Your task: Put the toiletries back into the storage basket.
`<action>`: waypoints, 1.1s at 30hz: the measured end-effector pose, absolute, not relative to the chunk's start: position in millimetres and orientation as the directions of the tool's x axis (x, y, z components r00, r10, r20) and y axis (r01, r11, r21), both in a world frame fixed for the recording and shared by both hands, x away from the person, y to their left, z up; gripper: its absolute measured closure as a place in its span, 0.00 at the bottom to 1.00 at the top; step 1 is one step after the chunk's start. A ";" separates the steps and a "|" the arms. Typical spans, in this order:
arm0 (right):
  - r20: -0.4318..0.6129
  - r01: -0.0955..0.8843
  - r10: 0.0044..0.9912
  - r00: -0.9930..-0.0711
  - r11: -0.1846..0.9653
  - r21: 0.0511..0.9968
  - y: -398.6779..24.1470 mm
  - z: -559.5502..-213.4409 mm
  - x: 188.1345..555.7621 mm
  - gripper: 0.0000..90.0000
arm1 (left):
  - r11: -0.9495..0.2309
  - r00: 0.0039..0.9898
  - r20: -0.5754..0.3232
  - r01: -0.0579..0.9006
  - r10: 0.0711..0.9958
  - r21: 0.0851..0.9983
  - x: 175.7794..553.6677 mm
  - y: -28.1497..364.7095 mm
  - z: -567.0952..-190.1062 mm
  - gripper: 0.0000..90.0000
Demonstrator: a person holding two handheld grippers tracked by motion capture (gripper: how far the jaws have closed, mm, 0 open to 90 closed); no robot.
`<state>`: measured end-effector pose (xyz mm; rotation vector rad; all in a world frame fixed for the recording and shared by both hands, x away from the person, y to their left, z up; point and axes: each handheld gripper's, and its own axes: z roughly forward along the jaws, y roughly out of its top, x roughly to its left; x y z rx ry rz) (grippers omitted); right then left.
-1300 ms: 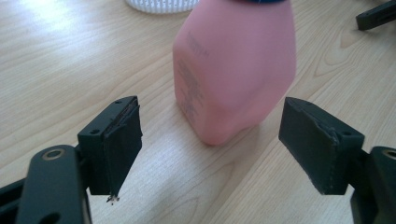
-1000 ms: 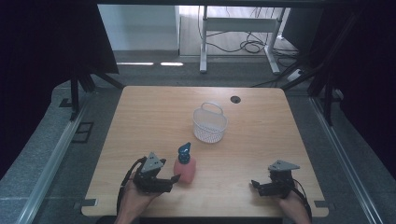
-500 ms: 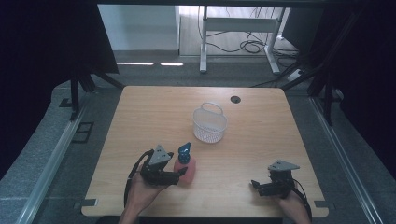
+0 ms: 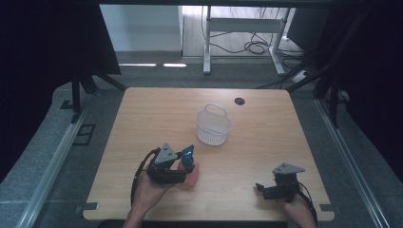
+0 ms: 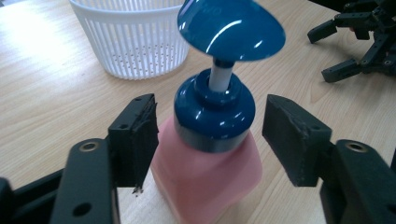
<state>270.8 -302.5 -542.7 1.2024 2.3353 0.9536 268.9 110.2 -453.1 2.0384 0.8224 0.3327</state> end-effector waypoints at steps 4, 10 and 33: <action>0.000 0.582 0.814 -0.581 0.415 0.700 -302.6 -542.7 270.8 0.00 | -0.389 0.745 -0.068 0.421 0.663 0.820 270.6 108.3 -452.2 0.44; 0.001 0.582 0.814 -0.581 0.415 0.700 -302.6 -542.7 270.8 0.00 | -0.391 0.747 -0.062 0.416 0.662 0.821 273.0 104.8 -450.0 0.50; 0.001 0.582 0.814 -0.581 0.414 0.700 -302.5 -542.7 270.8 0.00 | -0.438 0.745 -0.015 0.408 0.667 0.801 278.6 94.6 -439.9 0.58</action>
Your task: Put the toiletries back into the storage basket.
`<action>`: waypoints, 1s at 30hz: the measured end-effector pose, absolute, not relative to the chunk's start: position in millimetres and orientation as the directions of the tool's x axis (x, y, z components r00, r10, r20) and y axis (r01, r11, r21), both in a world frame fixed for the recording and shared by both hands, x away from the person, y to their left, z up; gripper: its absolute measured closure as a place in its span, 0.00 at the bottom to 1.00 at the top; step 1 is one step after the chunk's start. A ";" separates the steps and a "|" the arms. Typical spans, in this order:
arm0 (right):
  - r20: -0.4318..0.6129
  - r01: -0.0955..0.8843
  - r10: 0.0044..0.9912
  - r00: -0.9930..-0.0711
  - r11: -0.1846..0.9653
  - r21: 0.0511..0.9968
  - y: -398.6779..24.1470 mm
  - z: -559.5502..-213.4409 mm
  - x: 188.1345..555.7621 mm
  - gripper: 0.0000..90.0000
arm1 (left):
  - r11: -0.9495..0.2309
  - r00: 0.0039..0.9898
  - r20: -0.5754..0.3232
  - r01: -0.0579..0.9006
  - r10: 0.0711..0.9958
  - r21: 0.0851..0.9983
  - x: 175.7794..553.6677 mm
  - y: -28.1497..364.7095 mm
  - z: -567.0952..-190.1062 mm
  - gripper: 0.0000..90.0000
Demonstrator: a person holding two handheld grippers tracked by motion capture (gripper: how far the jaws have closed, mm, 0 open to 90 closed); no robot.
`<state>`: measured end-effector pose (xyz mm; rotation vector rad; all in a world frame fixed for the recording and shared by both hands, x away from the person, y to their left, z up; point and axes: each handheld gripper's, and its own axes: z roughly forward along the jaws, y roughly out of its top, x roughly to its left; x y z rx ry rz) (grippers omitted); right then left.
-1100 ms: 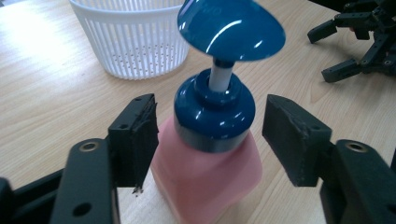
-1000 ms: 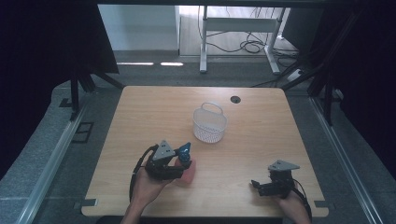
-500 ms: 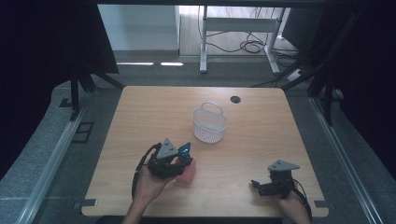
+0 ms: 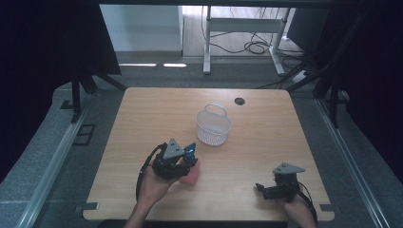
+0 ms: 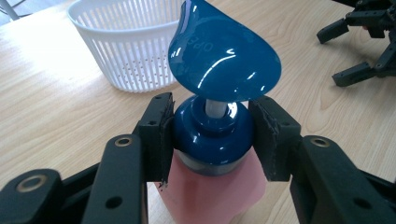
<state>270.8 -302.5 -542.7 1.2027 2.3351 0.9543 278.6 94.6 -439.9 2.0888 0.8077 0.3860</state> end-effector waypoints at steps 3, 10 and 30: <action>0.000 0.581 0.814 -0.581 0.416 0.699 -302.6 -542.7 270.8 0.00 | -0.436 0.746 -0.018 0.408 0.666 0.803 280.0 93.2 -436.7 0.58; 0.000 0.582 0.814 -0.581 0.416 0.699 -302.6 -542.7 270.8 0.00 | -0.438 0.749 -0.014 0.402 0.662 0.804 284.6 90.4 -427.3 0.59; -0.001 0.581 0.812 -0.583 0.418 0.698 -302.7 -542.6 271.0 0.00 | -0.446 0.754 0.003 0.385 0.657 0.808 303.9 78.7 -398.1 0.59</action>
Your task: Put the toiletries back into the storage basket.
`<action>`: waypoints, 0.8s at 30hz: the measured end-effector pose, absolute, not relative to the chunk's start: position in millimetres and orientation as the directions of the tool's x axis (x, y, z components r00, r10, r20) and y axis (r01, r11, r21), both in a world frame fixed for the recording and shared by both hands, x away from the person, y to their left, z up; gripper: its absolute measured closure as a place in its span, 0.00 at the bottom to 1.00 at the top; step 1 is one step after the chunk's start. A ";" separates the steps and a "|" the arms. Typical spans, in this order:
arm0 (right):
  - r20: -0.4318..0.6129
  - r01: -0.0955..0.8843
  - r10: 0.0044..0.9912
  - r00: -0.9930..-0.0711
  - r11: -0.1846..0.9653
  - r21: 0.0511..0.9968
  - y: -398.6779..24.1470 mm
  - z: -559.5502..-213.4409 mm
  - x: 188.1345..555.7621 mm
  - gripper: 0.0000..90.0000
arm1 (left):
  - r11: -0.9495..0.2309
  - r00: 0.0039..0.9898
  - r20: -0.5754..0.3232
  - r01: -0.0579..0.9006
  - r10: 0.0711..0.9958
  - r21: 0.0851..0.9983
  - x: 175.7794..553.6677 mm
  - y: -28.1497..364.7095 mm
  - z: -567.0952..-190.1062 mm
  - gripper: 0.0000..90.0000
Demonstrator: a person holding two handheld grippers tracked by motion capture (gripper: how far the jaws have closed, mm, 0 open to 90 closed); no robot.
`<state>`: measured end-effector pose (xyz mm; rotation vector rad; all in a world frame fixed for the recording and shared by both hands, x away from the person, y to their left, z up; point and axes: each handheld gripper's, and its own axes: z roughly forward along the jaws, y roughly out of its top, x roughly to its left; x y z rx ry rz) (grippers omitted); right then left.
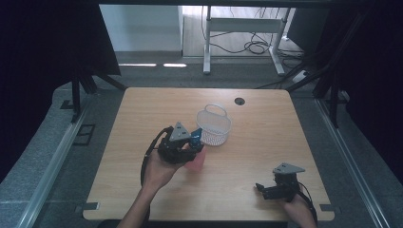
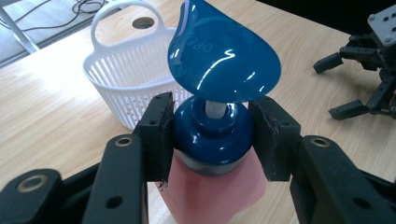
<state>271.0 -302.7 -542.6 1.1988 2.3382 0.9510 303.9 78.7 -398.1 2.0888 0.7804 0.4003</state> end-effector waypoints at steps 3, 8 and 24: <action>-0.002 0.580 0.812 -0.584 0.419 0.699 -302.8 -542.6 271.0 0.00 | -0.443 0.755 0.002 0.383 0.656 0.811 306.4 77.2 -393.7 0.59; -0.002 0.581 0.812 -0.583 0.418 0.699 -302.7 -542.6 271.0 0.00 | -0.449 0.756 0.011 0.376 0.654 0.811 310.8 74.7 -387.0 0.59; -0.002 0.581 0.812 -0.584 0.420 0.697 -302.9 -542.5 271.0 0.00 | -0.460 0.762 0.024 0.366 0.647 0.809 322.3 66.7 -369.7 0.59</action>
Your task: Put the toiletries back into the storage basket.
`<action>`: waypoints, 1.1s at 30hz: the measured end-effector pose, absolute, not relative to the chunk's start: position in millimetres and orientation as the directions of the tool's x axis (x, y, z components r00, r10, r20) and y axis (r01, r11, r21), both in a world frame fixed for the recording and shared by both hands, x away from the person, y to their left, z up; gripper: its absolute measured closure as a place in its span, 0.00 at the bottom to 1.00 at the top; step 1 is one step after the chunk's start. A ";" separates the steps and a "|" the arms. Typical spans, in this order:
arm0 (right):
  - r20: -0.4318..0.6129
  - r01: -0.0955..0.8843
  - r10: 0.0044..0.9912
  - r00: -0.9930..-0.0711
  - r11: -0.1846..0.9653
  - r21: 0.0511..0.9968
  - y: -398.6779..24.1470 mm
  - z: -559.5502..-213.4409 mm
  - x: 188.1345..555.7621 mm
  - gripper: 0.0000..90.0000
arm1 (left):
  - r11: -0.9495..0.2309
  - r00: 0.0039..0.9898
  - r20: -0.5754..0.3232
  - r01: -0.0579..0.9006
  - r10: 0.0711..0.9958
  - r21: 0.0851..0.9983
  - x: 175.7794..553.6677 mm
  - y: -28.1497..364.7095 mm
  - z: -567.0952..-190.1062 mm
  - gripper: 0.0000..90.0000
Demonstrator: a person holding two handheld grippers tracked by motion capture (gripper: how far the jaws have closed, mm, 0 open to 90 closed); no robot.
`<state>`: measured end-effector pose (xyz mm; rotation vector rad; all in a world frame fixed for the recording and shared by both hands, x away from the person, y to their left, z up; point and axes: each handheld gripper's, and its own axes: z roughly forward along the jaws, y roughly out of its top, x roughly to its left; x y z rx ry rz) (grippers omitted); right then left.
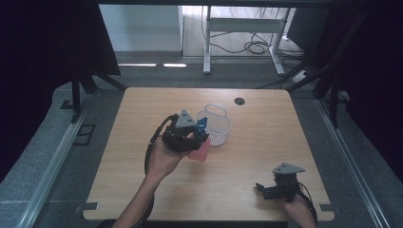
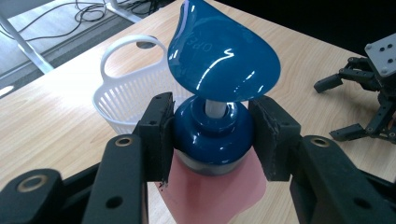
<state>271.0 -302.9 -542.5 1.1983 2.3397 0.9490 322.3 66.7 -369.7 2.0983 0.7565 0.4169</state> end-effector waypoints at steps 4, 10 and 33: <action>-0.002 0.581 0.812 -0.584 0.419 0.697 -302.8 -542.5 271.0 0.00 | -0.455 0.761 0.019 0.367 0.648 0.811 325.6 65.9 -365.5 0.59; -0.002 0.581 0.812 -0.583 0.419 0.697 -302.8 -542.4 271.0 0.00 | -0.454 0.762 0.018 0.367 0.648 0.812 330.8 63.6 -358.8 0.59; -0.002 0.581 0.813 -0.582 0.417 0.699 -302.7 -542.7 271.0 0.00 | -0.458 0.756 0.031 0.363 0.654 0.812 351.4 48.7 -337.4 0.59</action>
